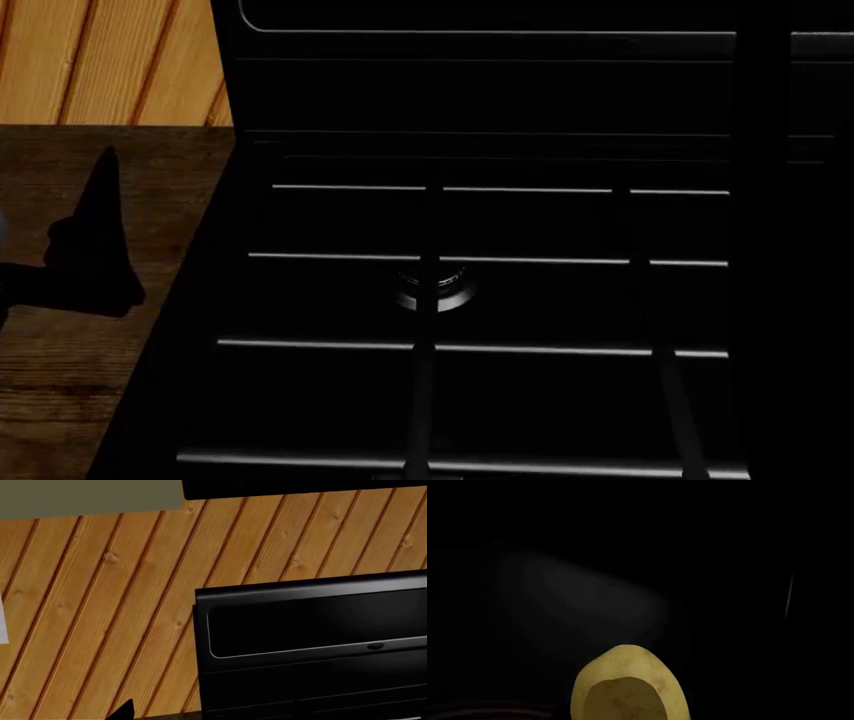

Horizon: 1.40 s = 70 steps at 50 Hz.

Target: Pick the potato from the counter and place it in the microwave.

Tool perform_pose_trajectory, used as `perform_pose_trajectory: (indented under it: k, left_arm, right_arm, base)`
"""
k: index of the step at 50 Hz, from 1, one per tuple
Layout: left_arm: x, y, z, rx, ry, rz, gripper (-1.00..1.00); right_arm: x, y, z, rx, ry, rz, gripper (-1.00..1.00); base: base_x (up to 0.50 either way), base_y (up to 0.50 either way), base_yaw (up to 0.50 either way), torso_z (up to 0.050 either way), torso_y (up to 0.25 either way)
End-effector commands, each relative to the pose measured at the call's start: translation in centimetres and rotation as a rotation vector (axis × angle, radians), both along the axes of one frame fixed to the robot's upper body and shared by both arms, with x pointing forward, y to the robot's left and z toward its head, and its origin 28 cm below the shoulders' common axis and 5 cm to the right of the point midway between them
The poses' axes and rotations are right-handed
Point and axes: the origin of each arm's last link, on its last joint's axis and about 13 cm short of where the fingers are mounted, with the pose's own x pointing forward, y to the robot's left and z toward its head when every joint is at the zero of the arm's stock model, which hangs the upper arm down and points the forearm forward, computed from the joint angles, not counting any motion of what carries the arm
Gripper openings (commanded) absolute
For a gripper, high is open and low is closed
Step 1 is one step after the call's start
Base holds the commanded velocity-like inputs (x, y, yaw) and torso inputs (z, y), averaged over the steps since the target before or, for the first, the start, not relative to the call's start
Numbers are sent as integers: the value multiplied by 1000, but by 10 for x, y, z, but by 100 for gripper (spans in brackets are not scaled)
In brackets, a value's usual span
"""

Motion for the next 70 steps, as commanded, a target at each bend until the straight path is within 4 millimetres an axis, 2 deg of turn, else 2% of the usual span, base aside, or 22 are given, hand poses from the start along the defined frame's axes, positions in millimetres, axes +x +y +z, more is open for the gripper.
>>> perform_pose_trajectory:
  k: [1,39,40,63,70]
  left_arm:
    - [0,0,2,-14,-12,-4,100]
    - [1,1,0,-15,-8,1,100]
    - [1,1,0,-15,-8,1,100]
    - [2,2,-1,-13,-10,2,100]
    - [2,1,0,-13,-11,1,100]
  right_arm:
    - [2,7,-2,-26,43,53,-100]
    - [7,8,-8,-18,87,84,-100]
    - [7,8,-8,-16,87,87,100]
    - [6,9,-7,-19,81,116,100]
    - [2,10,3,-39,-34,119,100]
  base:
    - [0,0,0,0,0]
    - [0,0,0,0,0]
    - [0,0,0,0,0]
    - [0,0,0,0,0]
    - [0,0,0,0,0]
